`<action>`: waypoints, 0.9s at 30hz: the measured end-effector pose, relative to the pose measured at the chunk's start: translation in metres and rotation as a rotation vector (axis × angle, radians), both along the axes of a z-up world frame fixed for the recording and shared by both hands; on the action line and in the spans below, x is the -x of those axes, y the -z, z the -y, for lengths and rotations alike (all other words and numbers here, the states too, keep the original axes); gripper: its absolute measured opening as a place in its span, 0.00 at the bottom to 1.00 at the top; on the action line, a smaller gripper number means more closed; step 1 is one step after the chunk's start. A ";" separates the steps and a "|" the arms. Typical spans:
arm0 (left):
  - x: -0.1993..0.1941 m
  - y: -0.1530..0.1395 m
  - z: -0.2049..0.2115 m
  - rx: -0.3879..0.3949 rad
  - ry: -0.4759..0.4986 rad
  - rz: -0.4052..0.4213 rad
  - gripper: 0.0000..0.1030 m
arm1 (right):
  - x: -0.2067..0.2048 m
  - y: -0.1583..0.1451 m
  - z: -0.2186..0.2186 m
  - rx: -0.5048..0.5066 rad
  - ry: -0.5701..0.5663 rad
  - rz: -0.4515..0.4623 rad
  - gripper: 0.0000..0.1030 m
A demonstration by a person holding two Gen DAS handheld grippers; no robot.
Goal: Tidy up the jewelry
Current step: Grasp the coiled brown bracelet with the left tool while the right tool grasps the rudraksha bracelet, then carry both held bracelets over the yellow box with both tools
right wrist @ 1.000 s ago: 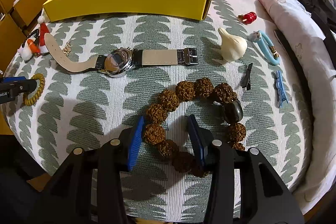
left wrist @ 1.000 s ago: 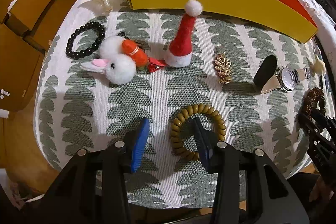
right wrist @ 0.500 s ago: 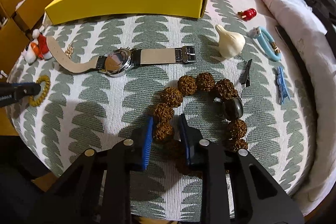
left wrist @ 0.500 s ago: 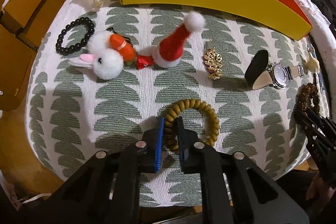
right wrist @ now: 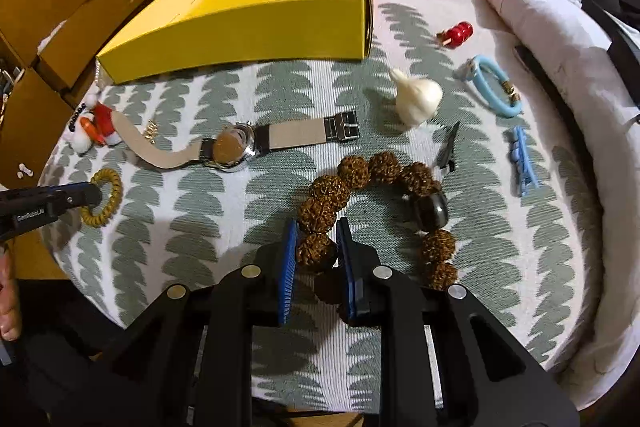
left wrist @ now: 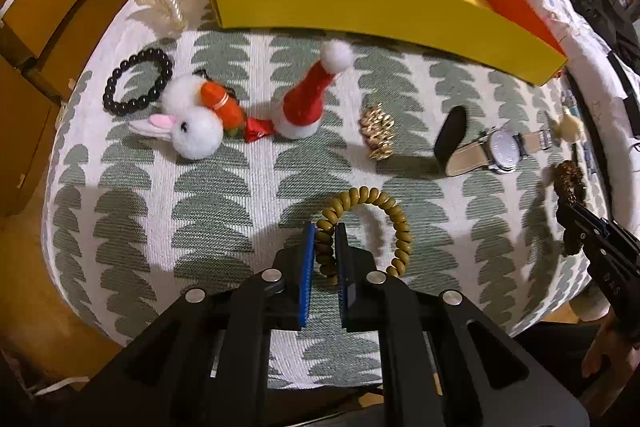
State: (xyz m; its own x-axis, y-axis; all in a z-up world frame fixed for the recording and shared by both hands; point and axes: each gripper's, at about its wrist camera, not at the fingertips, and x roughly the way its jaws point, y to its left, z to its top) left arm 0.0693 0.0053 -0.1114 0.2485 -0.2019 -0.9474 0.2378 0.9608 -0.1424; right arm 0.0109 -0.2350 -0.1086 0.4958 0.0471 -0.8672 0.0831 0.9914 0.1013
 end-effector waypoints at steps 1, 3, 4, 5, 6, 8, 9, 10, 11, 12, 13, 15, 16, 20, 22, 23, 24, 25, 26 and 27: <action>0.001 -0.002 -0.001 0.005 0.001 0.005 0.10 | 0.002 -0.004 0.001 -0.005 0.005 0.014 0.20; 0.003 -0.009 0.000 0.015 0.003 0.020 0.10 | 0.006 -0.014 0.004 -0.018 0.010 0.035 0.20; 0.004 -0.012 -0.001 0.019 0.004 0.029 0.09 | 0.008 -0.017 0.005 -0.024 0.014 0.046 0.20; 0.005 -0.016 -0.002 0.028 0.004 0.039 0.09 | 0.008 -0.021 0.006 -0.021 0.009 0.044 0.20; 0.004 -0.022 -0.003 0.039 0.005 0.044 0.09 | 0.009 -0.025 0.008 -0.025 0.014 0.054 0.20; 0.003 -0.026 -0.005 0.052 0.005 0.053 0.09 | 0.012 -0.034 0.011 -0.030 0.022 0.073 0.20; 0.004 -0.029 -0.005 0.057 0.004 0.059 0.09 | 0.013 -0.040 0.013 -0.033 0.026 0.084 0.20; 0.005 -0.034 -0.005 0.066 0.004 0.067 0.09 | 0.015 -0.046 0.015 -0.036 0.035 0.103 0.20; 0.006 -0.036 -0.006 0.074 0.005 0.073 0.09 | 0.016 -0.051 0.016 -0.035 0.034 0.107 0.20; 0.006 -0.041 -0.007 0.085 0.006 0.079 0.09 | 0.017 -0.058 0.017 -0.039 0.035 0.122 0.20; 0.006 -0.042 -0.008 0.091 0.007 0.083 0.09 | 0.018 -0.064 0.018 -0.049 0.041 0.140 0.20; 0.006 -0.046 -0.005 0.100 0.009 0.094 0.09 | 0.020 -0.077 0.022 -0.061 0.042 0.165 0.20; 0.006 -0.052 -0.005 0.108 0.009 0.102 0.09 | 0.022 -0.084 0.025 -0.071 0.046 0.182 0.20; 0.003 -0.073 -0.001 0.121 0.008 0.141 0.09 | 0.023 -0.108 0.025 -0.094 0.040 0.225 0.20; 0.000 -0.084 0.001 0.123 0.007 0.161 0.09 | 0.018 -0.120 0.024 -0.093 0.035 0.236 0.20; -0.003 -0.088 0.002 0.123 0.008 0.166 0.09 | 0.015 -0.126 0.024 -0.090 0.030 0.245 0.20; -0.007 -0.094 0.001 0.120 0.006 0.174 0.09 | 0.009 -0.132 0.024 -0.087 0.023 0.244 0.20; -0.011 -0.097 0.002 0.114 0.003 0.180 0.09 | 0.005 -0.137 0.024 -0.090 0.024 0.253 0.20; -0.017 -0.101 0.004 0.110 0.001 0.186 0.09 | 0.000 -0.143 0.023 -0.087 0.021 0.260 0.20; -0.025 -0.105 0.005 0.111 -0.005 0.187 0.09 | -0.008 -0.148 0.023 -0.084 0.013 0.259 0.20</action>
